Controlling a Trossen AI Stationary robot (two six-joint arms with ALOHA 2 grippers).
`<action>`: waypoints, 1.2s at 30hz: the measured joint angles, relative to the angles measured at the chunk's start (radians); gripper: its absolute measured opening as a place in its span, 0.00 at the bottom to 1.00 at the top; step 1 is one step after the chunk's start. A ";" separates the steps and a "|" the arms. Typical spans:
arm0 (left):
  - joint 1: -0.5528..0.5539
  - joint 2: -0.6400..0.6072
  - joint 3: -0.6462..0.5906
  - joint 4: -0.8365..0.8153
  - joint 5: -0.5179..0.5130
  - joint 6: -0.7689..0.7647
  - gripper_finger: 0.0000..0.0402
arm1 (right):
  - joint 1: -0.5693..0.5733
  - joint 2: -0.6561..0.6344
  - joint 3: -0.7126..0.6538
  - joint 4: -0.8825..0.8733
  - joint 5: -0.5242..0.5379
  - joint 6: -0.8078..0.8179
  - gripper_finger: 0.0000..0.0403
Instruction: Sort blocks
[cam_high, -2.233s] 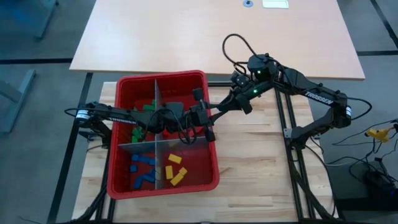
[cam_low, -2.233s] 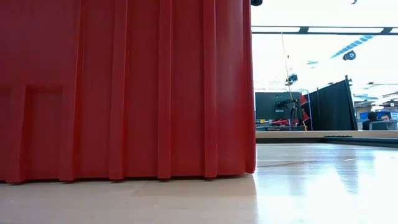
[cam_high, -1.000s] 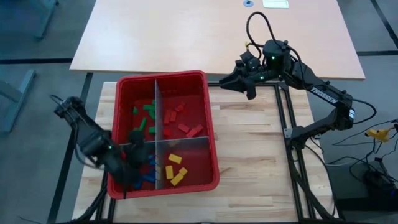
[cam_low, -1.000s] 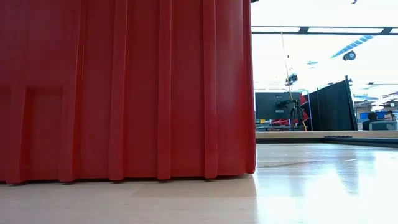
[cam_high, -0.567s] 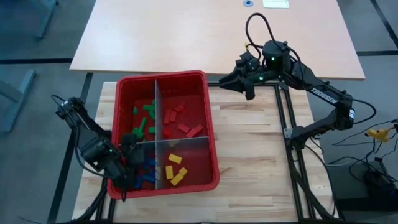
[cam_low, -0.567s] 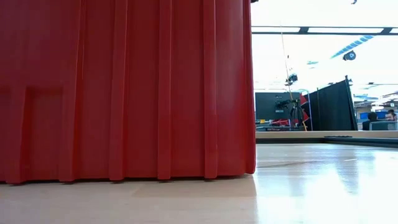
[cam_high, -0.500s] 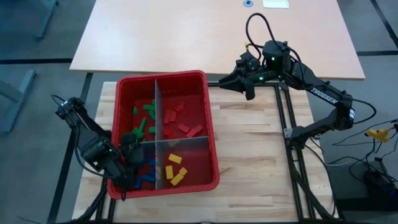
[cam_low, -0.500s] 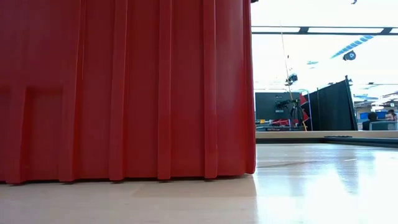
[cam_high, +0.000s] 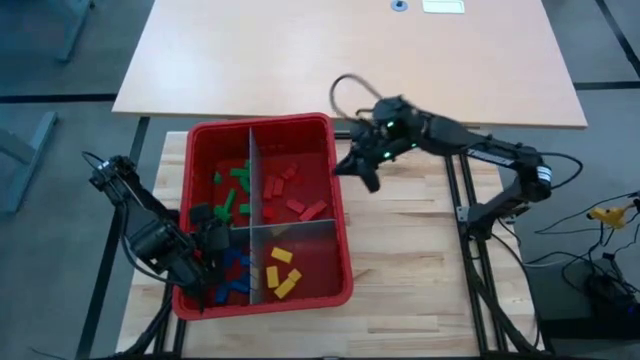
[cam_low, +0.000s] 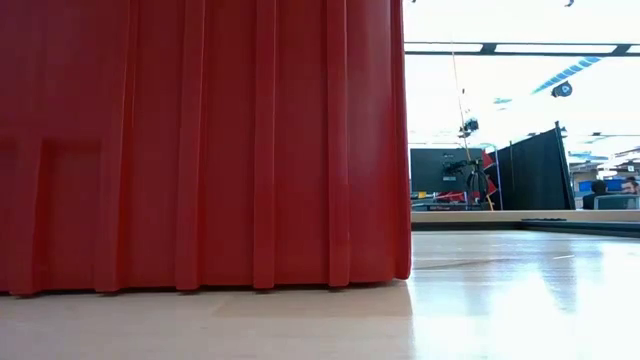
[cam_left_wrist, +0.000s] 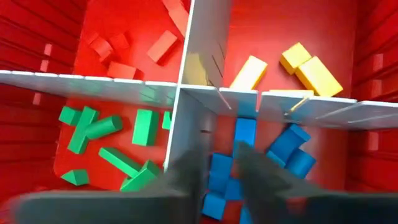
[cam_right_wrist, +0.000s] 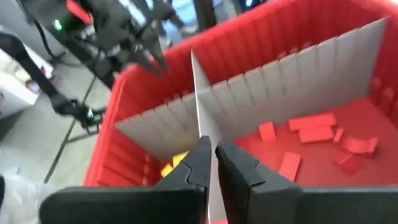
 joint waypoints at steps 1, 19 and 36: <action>0.000 -0.002 -0.005 0.001 -0.001 -0.002 0.10 | 0.011 0.016 0.000 -0.003 0.005 -0.005 0.02; 0.003 -0.015 -0.150 0.001 0.011 -0.180 0.00 | 0.150 0.199 0.000 -0.242 -0.024 -0.060 0.00; 0.003 -0.017 -0.163 0.012 0.000 -0.180 0.00 | 0.240 0.199 0.000 -0.260 0.116 -0.053 0.00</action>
